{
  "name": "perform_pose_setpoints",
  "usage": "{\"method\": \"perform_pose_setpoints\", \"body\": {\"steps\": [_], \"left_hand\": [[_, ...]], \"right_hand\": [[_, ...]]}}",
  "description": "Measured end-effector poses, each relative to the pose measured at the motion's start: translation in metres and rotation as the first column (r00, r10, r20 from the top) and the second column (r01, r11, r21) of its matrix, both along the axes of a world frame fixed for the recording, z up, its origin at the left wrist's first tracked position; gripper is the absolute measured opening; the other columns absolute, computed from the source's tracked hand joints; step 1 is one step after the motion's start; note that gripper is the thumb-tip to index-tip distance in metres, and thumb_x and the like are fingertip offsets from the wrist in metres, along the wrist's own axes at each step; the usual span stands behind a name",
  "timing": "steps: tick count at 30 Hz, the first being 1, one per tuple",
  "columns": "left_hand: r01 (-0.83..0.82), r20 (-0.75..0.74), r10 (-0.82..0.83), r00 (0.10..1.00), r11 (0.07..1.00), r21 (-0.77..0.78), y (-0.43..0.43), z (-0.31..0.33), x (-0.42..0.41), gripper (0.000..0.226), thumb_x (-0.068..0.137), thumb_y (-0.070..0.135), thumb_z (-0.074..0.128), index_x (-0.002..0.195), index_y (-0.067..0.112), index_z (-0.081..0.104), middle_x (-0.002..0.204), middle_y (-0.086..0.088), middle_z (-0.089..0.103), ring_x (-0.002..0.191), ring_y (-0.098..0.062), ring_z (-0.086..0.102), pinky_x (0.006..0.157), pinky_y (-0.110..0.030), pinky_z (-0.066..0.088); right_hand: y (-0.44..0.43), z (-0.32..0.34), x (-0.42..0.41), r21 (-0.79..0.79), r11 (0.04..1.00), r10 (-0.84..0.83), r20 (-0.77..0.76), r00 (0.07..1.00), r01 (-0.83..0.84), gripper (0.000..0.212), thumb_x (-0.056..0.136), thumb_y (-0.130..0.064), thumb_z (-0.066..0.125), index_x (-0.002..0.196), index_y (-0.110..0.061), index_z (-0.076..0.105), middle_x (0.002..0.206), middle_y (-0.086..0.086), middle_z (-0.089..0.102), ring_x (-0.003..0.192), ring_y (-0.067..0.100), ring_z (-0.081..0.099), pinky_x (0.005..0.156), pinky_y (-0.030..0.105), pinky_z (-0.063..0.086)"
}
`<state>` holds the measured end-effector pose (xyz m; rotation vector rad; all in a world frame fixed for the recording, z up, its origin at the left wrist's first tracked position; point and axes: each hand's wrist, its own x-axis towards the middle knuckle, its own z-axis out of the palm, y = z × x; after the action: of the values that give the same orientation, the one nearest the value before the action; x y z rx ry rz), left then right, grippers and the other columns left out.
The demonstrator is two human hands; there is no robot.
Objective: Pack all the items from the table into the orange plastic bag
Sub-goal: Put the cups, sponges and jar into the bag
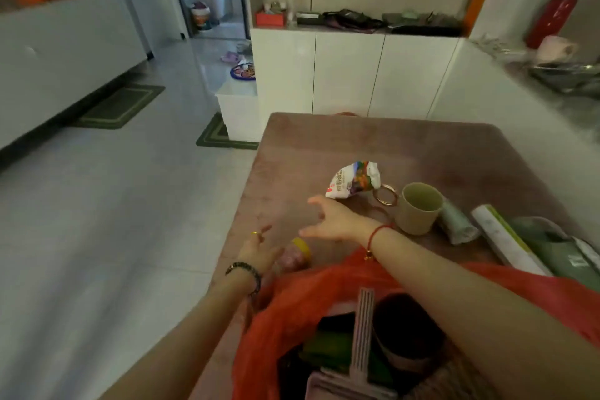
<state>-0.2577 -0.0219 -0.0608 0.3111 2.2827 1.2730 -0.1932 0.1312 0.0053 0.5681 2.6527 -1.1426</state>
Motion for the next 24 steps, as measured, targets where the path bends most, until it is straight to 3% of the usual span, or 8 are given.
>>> {"method": "perform_pose_setpoints", "body": {"steps": [2, 5, 8, 12, 15, 17, 20, 24], "left_hand": [[0.033, -0.005, -0.034, 0.999, 0.997, -0.072, 0.001, -0.024, 0.001, 0.066, 0.079, 0.017, 0.069, 0.136, 0.012, 0.036, 0.137, -0.016, 0.045, 0.121, -0.028, 0.047, 0.096, -0.03, 0.039], [0.074, 0.012, -0.073, 0.997, 0.989, -0.125, 0.007, -0.041, -0.003, 0.068, 0.078, 0.022, 0.069, 0.136, 0.011, 0.036, 0.129, -0.013, 0.052, 0.107, -0.019, 0.051, 0.083, -0.02, 0.04], [0.113, 0.019, -0.111, 0.994, 0.986, -0.119, 0.013, -0.043, -0.006, 0.051, 0.084, 0.018, 0.062, 0.129, 0.003, 0.045, 0.119, -0.011, 0.058, 0.107, -0.022, 0.056, 0.091, -0.024, 0.043], [0.091, -0.096, -0.102, 0.99, 0.989, -0.113, 0.013, -0.025, 0.0, 0.036, 0.083, 0.013, 0.06, 0.118, 0.005, 0.057, 0.111, -0.019, 0.066, 0.103, -0.032, 0.062, 0.09, -0.035, 0.05], [0.06, -0.211, -0.076, 0.975, 0.995, -0.08, 0.011, 0.018, 0.002, 0.04, 0.078, 0.026, 0.069, 0.114, 0.013, 0.06, 0.104, -0.011, 0.066, 0.094, -0.029, 0.063, 0.082, -0.035, 0.051], [0.108, -0.23, -0.089, 0.969, 0.992, 0.072, 0.009, 0.057, 0.01, 0.039, 0.073, 0.024, 0.074, 0.108, 0.017, 0.059, 0.107, -0.003, 0.062, 0.093, -0.021, 0.061, 0.084, -0.032, 0.052], [0.298, -0.356, -0.194, 0.914, 0.917, 0.265, 0.0, 0.122, 0.041, 0.038, 0.071, 0.018, 0.075, 0.097, 0.034, 0.053, 0.097, 0.018, 0.059, 0.085, 0.002, 0.057, 0.074, -0.007, 0.05], [0.497, -0.446, -0.335, 0.83, 0.808, 0.317, -0.032, 0.168, 0.093, 0.04, 0.064, 0.044, 0.068, 0.101, 0.045, 0.052, 0.104, 0.025, 0.059, 0.092, 0.009, 0.058, 0.081, -0.011, 0.049]], "right_hand": [[-0.003, -0.026, -0.018, -0.027, 0.998, 0.066, 0.11, 0.992, -0.063, 0.07, 0.079, -0.026, 0.07, 0.137, -0.008, 0.035, 0.135, 0.013, 0.049, 0.101, 0.013, 0.047, 0.057, 0.0, 0.042], [-0.011, -0.059, -0.033, -0.088, 0.995, 0.074, 0.23, 0.97, -0.055, 0.05, 0.081, -0.026, 0.068, 0.124, -0.009, 0.047, 0.11, 0.007, 0.063, 0.094, 0.018, 0.059, 0.06, 0.01, 0.043], [-0.018, -0.076, -0.037, -0.04, 0.999, 0.043, 0.219, 0.975, -0.035, 0.035, 0.082, -0.028, 0.065, 0.108, -0.005, 0.057, 0.092, 0.004, 0.063, 0.084, 0.017, 0.057, 0.063, 0.018, 0.041], [-0.018, -0.061, -0.031, -0.097, 0.995, 0.014, 0.123, 0.992, -0.002, 0.019, 0.078, -0.018, 0.068, 0.087, -0.002, 0.062, 0.064, -0.001, 0.049, 0.062, 0.013, 0.045, 0.048, 0.02, 0.036], [-0.012, -0.013, -0.014, -0.205, 0.976, -0.079, -0.038, 0.996, 0.069, 0.034, 0.077, -0.021, 0.072, 0.104, -0.008, 0.058, 0.066, -0.006, 0.048, 0.054, 0.007, 0.042, 0.038, 0.015, 0.035], [-0.009, 0.027, 0.005, -0.313, 0.944, -0.157, -0.139, 0.978, 0.107, 0.042, 0.075, -0.024, 0.074, 0.11, -0.019, 0.051, 0.078, -0.007, 0.051, 0.061, 0.007, 0.049, 0.042, 0.014, 0.04], [-0.008, 0.083, 0.048, -0.441, 0.897, -0.188, -0.294, 0.937, 0.042, 0.031, 0.078, -0.015, 0.07, 0.101, -0.024, 0.051, 0.093, 0.004, 0.057, 0.066, 0.012, 0.061, 0.054, 0.021, 0.054], [-0.014, 0.129, 0.127, -0.467, 0.881, -0.13, -0.395, 0.909, -0.077, 0.034, 0.068, -0.023, 0.071, 0.099, -0.025, 0.056, 0.095, 0.012, 0.064, 0.07, 0.017, 0.067, 0.061, 0.027, 0.058]]}}
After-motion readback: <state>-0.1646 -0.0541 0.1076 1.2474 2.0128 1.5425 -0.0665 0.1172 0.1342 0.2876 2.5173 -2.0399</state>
